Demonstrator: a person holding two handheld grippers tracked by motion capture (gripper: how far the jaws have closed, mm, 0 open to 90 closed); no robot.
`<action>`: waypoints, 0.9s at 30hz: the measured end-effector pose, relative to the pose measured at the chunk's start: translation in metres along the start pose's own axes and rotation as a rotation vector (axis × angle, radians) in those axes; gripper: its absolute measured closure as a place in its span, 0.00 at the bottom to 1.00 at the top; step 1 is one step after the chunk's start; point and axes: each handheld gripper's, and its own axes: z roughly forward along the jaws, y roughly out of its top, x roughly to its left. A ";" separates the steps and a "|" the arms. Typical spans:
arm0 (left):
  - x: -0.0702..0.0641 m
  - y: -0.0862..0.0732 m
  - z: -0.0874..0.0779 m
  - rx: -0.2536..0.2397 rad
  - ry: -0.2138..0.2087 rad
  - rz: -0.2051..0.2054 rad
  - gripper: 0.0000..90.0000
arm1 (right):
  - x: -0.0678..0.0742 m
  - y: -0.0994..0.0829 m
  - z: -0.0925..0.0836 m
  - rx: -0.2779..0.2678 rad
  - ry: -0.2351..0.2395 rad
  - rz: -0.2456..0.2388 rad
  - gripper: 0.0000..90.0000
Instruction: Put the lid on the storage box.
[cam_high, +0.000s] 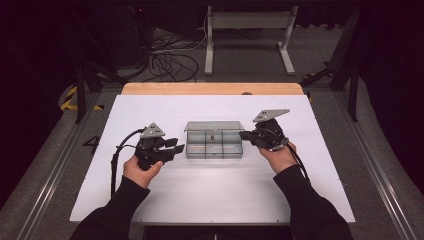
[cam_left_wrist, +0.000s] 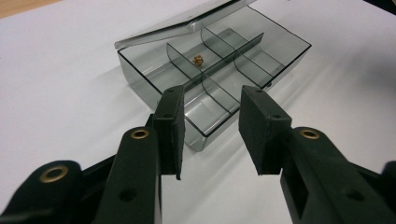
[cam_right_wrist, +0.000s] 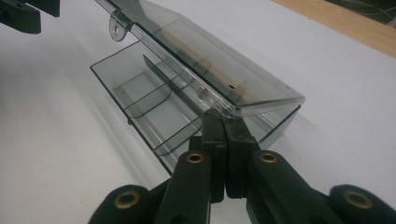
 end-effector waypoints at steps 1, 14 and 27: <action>-0.001 0.000 0.000 0.002 0.003 0.005 0.68 | 0.001 -0.001 0.000 0.002 0.000 0.000 0.99; -0.001 -0.006 0.012 0.010 0.005 0.009 0.68 | 0.011 -0.021 0.001 0.006 -0.026 0.010 0.99; -0.002 -0.013 0.017 0.032 0.001 0.004 0.67 | 0.014 -0.031 0.007 0.048 -0.021 0.009 0.99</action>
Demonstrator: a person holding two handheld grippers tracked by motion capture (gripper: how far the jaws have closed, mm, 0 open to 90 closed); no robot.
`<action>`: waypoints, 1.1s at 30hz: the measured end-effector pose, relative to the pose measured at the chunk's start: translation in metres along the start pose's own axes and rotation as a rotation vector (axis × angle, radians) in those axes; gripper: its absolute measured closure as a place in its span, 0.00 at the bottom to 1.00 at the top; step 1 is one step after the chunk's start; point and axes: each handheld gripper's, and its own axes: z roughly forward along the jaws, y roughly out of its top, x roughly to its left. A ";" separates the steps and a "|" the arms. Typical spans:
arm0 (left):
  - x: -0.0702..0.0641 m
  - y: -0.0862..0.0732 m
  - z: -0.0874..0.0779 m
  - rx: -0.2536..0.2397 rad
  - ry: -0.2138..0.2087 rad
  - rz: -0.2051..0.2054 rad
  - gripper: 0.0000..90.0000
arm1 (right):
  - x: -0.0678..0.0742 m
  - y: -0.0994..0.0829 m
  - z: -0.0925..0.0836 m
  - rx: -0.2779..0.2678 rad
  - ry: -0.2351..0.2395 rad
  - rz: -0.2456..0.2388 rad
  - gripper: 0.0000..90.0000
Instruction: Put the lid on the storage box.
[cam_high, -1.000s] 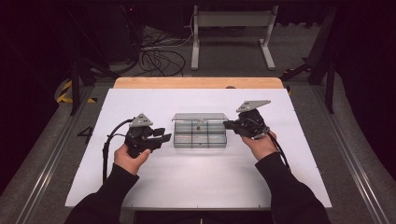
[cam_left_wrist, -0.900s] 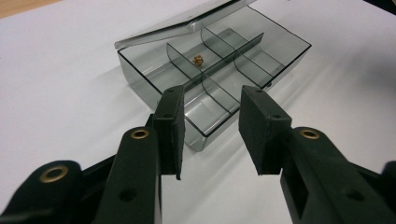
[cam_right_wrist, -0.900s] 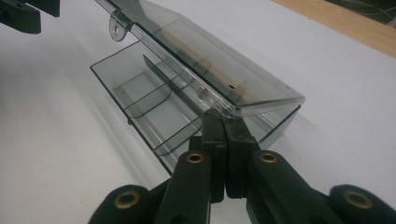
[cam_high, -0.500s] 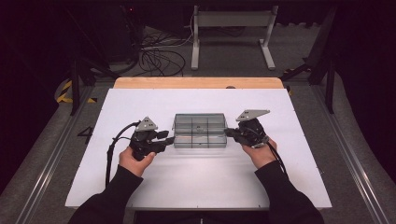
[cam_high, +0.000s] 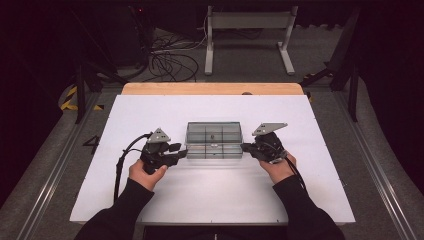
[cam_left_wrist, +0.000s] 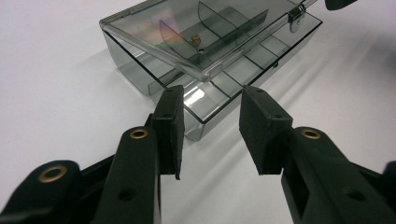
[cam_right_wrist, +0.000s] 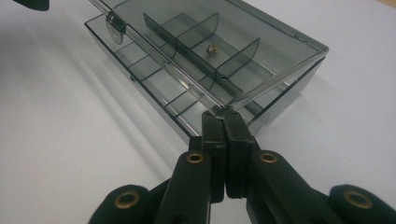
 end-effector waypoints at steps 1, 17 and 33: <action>0.000 0.000 0.000 0.000 0.000 0.000 0.67 | 0.000 -0.001 0.000 0.003 0.001 0.000 0.99; -0.001 -0.003 0.000 0.008 -0.001 0.011 0.67 | 0.001 -0.007 0.003 0.052 0.008 -0.009 0.99; 0.000 -0.003 -0.001 0.001 -0.002 0.012 0.66 | 0.002 -0.011 0.000 0.090 0.011 -0.023 0.97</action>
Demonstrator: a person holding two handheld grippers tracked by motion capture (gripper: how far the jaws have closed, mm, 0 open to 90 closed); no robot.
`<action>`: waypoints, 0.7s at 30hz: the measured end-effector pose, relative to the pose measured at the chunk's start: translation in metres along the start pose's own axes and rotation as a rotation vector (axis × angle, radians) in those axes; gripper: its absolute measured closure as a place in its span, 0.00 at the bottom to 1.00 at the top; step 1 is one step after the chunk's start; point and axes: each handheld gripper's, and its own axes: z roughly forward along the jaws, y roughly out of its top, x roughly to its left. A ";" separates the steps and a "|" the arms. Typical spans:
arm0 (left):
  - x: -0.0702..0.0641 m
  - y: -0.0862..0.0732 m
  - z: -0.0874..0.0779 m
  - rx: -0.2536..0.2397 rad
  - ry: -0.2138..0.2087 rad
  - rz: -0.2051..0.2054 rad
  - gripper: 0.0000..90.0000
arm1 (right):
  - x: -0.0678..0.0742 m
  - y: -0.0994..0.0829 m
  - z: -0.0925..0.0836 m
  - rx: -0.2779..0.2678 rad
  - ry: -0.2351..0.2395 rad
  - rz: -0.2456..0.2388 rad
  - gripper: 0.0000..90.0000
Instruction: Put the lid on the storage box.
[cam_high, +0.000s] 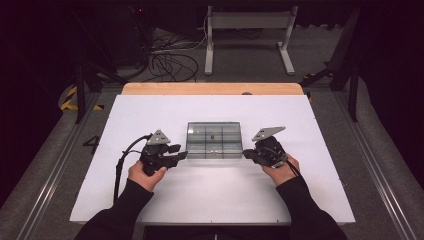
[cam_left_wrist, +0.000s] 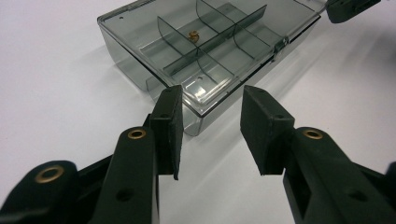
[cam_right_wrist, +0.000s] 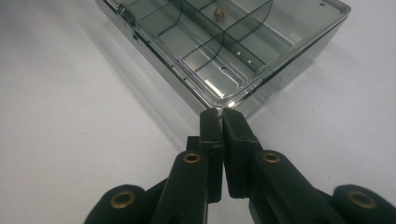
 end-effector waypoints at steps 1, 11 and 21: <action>0.000 0.000 0.000 0.002 -0.005 -0.005 0.66 | 0.000 0.000 -0.001 -0.004 0.009 -0.002 0.97; -0.001 0.000 -0.003 -0.016 -0.003 0.005 0.64 | 0.003 0.003 -0.007 -0.034 0.012 -0.015 0.95; -0.005 0.001 -0.015 -0.111 0.011 0.034 0.43 | 0.011 0.009 -0.018 -0.146 0.043 -0.039 0.57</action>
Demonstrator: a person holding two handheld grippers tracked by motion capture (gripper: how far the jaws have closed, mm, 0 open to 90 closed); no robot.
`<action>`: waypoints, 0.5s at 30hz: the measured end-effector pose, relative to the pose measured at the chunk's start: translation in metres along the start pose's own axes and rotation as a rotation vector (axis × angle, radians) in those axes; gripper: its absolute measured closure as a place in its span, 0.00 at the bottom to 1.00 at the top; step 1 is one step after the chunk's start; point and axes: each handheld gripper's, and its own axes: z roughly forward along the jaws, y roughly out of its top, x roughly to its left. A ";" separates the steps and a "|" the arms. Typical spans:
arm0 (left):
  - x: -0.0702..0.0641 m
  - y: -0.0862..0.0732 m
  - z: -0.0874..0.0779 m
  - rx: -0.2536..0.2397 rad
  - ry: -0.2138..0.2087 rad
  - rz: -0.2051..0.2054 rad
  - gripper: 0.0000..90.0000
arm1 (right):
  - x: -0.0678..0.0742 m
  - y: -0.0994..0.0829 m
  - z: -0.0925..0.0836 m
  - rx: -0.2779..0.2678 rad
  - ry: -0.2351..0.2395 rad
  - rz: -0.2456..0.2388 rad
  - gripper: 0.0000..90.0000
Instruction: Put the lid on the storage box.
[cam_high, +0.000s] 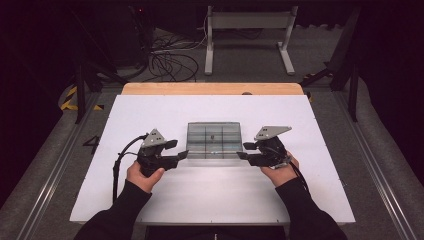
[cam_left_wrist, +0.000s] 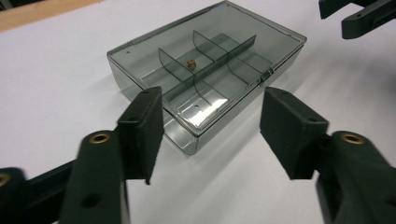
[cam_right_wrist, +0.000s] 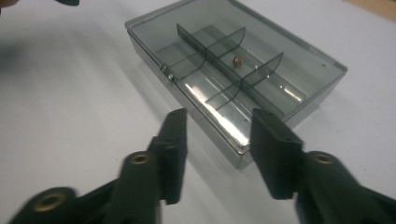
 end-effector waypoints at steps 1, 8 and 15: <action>-0.001 0.000 -0.001 -0.017 0.001 0.004 0.39 | 0.001 0.001 -0.001 -0.015 0.004 -0.001 0.53; -0.001 0.001 -0.011 -0.078 -0.035 -0.006 0.27 | 0.003 0.002 -0.010 -0.100 0.024 -0.025 0.22; -0.005 -0.003 -0.022 -0.118 -0.003 0.030 0.22 | 0.008 0.002 -0.020 -0.144 0.036 -0.043 0.10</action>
